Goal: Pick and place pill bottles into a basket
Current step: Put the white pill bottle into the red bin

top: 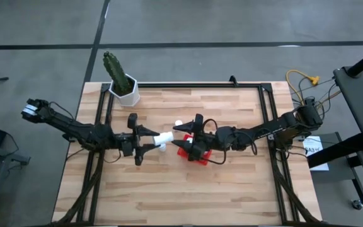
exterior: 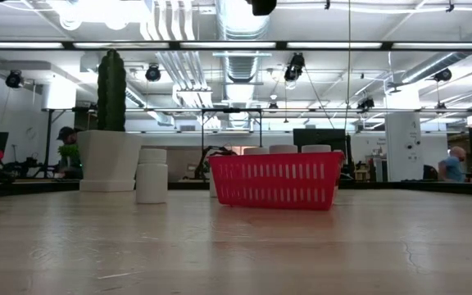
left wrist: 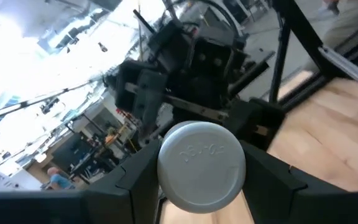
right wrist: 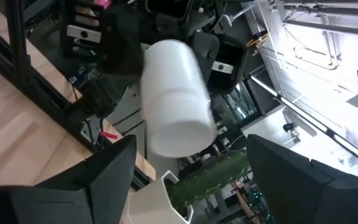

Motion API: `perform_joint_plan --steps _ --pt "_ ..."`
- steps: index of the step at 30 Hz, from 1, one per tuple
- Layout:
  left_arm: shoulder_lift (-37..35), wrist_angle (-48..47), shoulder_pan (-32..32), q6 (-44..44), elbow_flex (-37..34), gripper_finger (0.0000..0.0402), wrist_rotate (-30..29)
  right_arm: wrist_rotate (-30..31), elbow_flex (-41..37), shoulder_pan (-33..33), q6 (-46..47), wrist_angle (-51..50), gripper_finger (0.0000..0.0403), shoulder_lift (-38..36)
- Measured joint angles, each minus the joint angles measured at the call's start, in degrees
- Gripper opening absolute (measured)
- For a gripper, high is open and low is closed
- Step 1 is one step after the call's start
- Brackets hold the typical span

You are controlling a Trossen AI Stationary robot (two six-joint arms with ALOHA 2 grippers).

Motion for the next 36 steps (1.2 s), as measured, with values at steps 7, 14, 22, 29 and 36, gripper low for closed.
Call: perform_joint_plan --steps 7,14,22,29,36 --pt "-0.07 2.67 0.01 0.70 -0.04 0.0176 3.44 -1.31 0.08 0.15 0.48 -0.07 0.0292 0.02" --pt "-0.11 3.98 0.01 1.53 -0.07 0.0176 6.16 -2.81 0.35 0.65 1.03 -0.02 0.0288 0.02" --pt "-0.26 4.58 0.01 1.55 -0.20 0.0176 7.31 -5.54 0.48 1.14 1.68 0.39 0.0285 -0.07" --pt "-0.02 4.53 0.01 1.55 -0.31 0.0176 7.46 -5.86 2.08 1.59 1.87 0.32 0.0288 -0.15" --pt "-0.13 4.56 0.00 1.55 -0.33 0.0176 8.06 -7.53 2.62 1.62 3.18 -0.07 0.0288 -0.17"
